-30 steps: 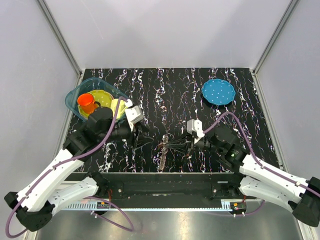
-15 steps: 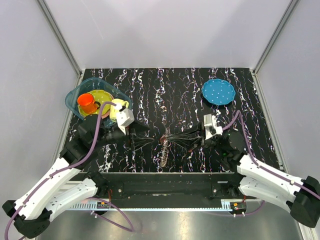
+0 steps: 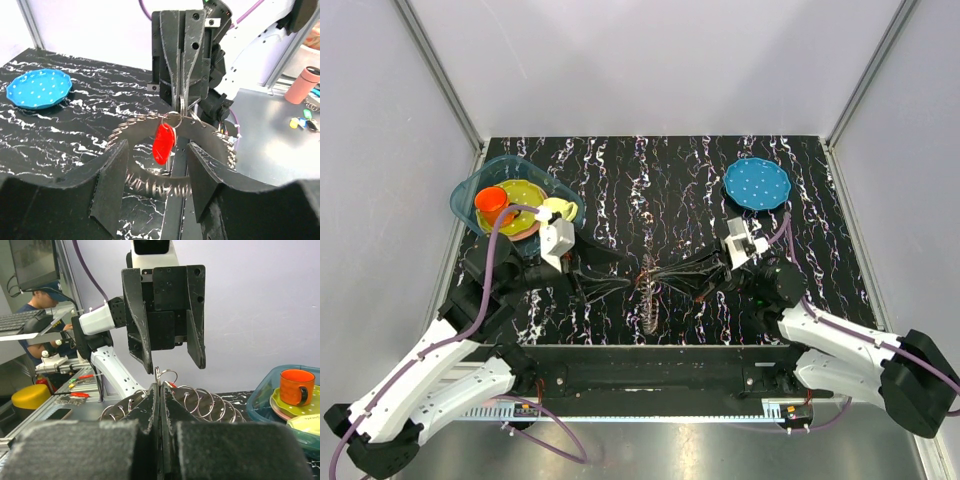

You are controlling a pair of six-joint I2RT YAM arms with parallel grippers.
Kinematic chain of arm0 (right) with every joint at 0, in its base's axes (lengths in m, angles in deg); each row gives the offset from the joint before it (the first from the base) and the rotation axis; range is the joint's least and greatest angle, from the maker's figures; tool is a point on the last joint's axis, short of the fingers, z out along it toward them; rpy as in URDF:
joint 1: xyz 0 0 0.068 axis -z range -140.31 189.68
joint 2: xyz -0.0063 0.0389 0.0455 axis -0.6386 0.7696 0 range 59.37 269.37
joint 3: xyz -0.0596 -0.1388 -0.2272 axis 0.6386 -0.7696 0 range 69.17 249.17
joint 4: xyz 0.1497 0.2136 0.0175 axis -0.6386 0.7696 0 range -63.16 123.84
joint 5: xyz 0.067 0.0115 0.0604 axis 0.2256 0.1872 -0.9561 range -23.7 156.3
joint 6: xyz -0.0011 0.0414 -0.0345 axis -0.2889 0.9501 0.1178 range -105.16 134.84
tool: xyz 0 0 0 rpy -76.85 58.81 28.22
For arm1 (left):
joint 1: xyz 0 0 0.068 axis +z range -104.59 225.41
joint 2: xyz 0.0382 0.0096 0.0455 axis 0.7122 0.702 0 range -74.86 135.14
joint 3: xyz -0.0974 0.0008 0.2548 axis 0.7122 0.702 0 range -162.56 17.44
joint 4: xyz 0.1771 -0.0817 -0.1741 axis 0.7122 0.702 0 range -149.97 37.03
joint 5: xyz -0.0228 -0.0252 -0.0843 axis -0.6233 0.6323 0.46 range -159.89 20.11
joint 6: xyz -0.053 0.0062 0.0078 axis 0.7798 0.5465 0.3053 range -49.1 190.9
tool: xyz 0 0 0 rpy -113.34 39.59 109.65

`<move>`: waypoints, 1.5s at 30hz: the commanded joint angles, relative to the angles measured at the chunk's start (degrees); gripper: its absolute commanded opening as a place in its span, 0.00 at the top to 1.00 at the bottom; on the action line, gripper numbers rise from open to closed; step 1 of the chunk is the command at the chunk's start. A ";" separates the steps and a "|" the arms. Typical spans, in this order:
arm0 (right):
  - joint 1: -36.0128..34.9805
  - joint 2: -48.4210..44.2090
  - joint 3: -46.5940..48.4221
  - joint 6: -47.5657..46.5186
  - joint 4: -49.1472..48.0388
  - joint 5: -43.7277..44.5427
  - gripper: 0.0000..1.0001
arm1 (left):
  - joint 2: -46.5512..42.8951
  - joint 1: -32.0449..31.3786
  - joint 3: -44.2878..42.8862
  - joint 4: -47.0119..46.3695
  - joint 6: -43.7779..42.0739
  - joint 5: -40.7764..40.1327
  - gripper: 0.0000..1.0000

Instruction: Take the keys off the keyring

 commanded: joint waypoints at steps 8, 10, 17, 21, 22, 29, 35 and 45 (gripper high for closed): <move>0.32 2.60 1.78 6.21 -17.44 2.09 1.00 | 2.76 -1.19 -0.95 -11.59 4.42 4.57 0.49; 0.49 2.60 1.78 6.30 -17.44 2.36 1.00 | 3.55 -2.76 -1.39 -11.68 3.46 3.52 0.50; 0.41 2.08 1.78 6.48 -17.35 2.80 1.00 | 4.52 -5.58 -1.13 -11.23 1.08 -0.61 0.50; 0.41 2.25 1.78 6.56 -17.35 2.53 1.00 | 4.87 -5.76 -1.04 -11.15 1.08 -1.58 0.51; 0.41 2.34 1.86 6.57 -17.35 2.45 1.00 | 4.88 -5.85 -1.04 -11.15 1.08 -1.67 0.51; 0.41 2.25 2.04 6.65 -17.26 2.01 1.00 | 5.75 -6.20 -1.05 -10.45 0.29 -2.02 0.59; 0.41 2.43 1.86 6.83 -17.26 1.66 1.00 | 6.19 -6.46 -1.04 -10.18 -0.41 -1.76 0.95; 0.41 1.64 1.34 3.49 -8.56 1.13 1.00 | 6.46 -6.46 -1.66 -6.76 -2.35 -1.50 1.00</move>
